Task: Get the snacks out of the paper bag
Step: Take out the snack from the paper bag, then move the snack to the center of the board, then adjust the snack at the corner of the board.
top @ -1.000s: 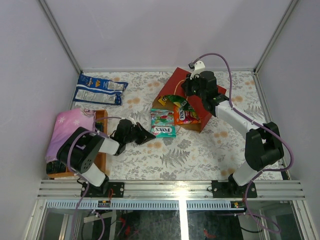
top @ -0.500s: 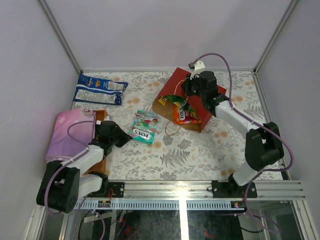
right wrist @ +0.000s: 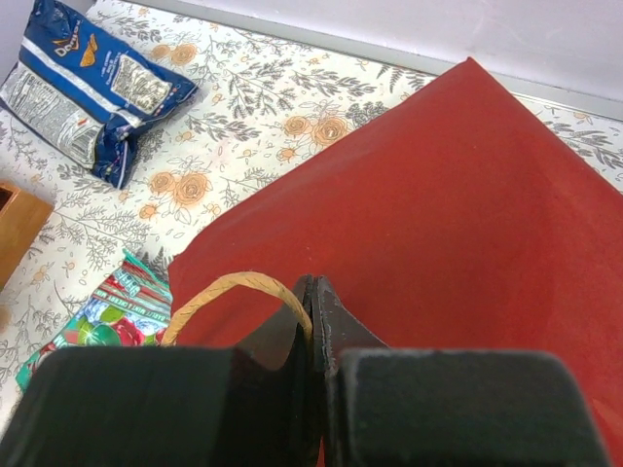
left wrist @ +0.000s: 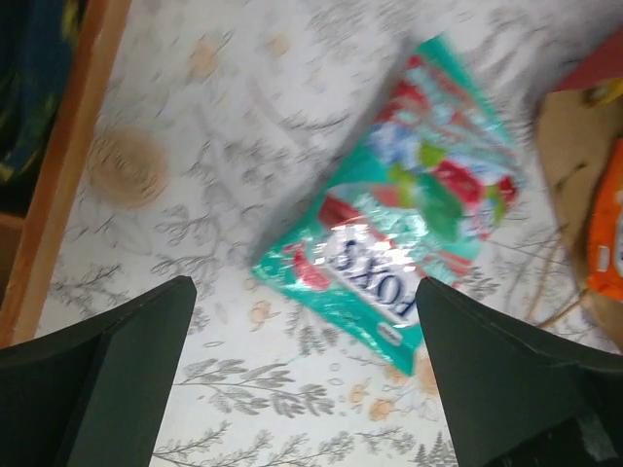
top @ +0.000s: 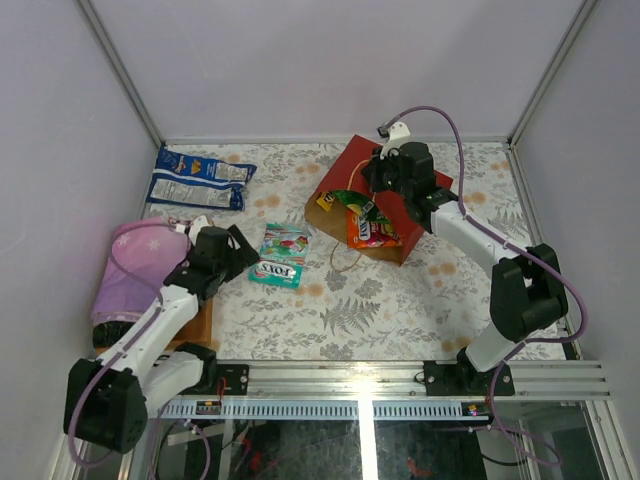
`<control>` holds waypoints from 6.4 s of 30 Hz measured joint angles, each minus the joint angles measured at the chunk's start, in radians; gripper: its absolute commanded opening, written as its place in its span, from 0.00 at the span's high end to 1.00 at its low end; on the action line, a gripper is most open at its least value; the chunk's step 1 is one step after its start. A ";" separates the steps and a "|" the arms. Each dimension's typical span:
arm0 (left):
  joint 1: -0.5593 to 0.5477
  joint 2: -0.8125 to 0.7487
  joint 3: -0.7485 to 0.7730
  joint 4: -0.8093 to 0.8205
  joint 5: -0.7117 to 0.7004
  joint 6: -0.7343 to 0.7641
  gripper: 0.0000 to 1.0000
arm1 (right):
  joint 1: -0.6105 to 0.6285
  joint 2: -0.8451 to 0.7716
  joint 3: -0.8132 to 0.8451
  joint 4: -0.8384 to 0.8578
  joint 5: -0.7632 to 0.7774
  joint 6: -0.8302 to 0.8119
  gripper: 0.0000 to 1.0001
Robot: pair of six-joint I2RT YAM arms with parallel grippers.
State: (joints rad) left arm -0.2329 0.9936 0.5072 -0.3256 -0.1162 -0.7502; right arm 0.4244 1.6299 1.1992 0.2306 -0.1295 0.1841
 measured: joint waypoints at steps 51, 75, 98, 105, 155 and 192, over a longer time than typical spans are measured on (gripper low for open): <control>-0.127 0.739 0.399 0.287 -0.224 0.254 0.12 | 0.000 -0.016 0.000 -0.013 -0.022 -0.011 1.00; 0.013 1.136 1.018 0.144 -0.108 0.343 0.00 | 0.000 -0.016 0.000 -0.016 -0.022 -0.016 1.00; 0.303 1.130 0.968 0.218 0.226 0.196 1.00 | 0.000 -0.015 0.000 -0.018 -0.029 -0.016 1.00; 0.330 1.260 1.077 0.220 0.232 0.164 1.00 | 0.000 -0.015 0.000 -0.024 -0.029 -0.019 1.00; 0.289 1.777 1.889 0.131 0.418 -0.066 0.88 | 0.000 -0.015 0.010 -0.066 0.010 -0.079 1.00; 0.373 0.937 1.056 0.169 0.236 0.336 0.83 | 0.031 -0.070 -0.013 0.038 -0.021 -0.021 0.01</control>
State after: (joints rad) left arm 0.1406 1.9301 1.5631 -0.1562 0.1200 -0.4145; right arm 0.4553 1.5597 1.1862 0.2684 -0.1509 0.1635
